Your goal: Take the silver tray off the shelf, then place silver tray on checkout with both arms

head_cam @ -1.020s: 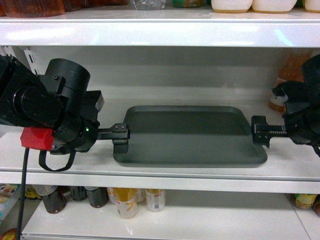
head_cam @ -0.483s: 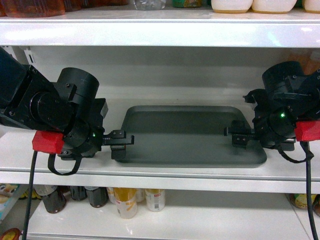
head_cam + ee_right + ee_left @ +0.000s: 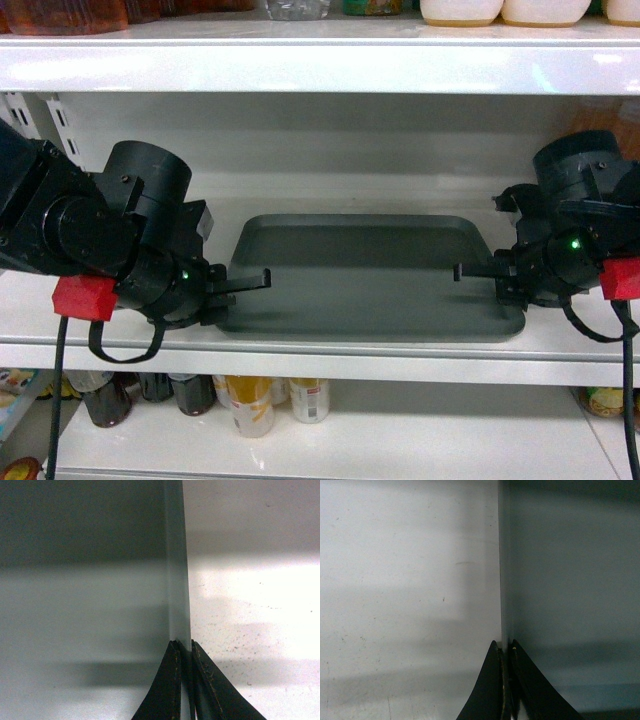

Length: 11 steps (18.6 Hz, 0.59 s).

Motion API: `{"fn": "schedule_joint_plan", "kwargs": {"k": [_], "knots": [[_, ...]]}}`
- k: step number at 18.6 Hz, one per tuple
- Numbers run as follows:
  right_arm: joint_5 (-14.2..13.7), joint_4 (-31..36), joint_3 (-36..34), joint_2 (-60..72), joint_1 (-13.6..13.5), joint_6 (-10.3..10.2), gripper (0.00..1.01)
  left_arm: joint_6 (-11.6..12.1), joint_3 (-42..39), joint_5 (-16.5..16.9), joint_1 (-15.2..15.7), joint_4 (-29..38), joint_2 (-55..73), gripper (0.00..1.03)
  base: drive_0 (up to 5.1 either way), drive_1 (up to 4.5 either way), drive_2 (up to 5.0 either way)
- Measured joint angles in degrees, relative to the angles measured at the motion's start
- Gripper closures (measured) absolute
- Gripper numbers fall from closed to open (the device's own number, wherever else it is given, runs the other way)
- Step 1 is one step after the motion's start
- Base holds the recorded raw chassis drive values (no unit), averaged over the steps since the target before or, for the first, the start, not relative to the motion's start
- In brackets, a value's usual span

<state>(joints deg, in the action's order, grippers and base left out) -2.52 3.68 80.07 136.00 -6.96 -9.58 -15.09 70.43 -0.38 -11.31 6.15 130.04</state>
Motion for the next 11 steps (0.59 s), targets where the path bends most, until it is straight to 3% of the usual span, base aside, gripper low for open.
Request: {"fn": "schedule_joint_plan", "kwargs": {"k": [3, 6, 11], "knots": [[-0.2, 4.3, -5.9, -2.5, -0.1, -0.1, 0.98, -0.4, -4.5, -0.3, -0.1, 3.2, -2.1, 1.01, 0.0, 0.00, 0.0], [0.0, 8.2, -12.8, -6.1, -0.2, -0.9, 0.98, 0.2, -11.7, -2.8, -1.0, 9.3, -5.3, 1.01, 0.0, 0.00, 0.0], [1.9, 14.6, -28.2, -17.6, -0.1, -2.7, 0.98, 0.3, -23.3, -4.0, -2.4, 14.2, -14.9, 1.01, 0.0, 0.00, 0.0]]}}
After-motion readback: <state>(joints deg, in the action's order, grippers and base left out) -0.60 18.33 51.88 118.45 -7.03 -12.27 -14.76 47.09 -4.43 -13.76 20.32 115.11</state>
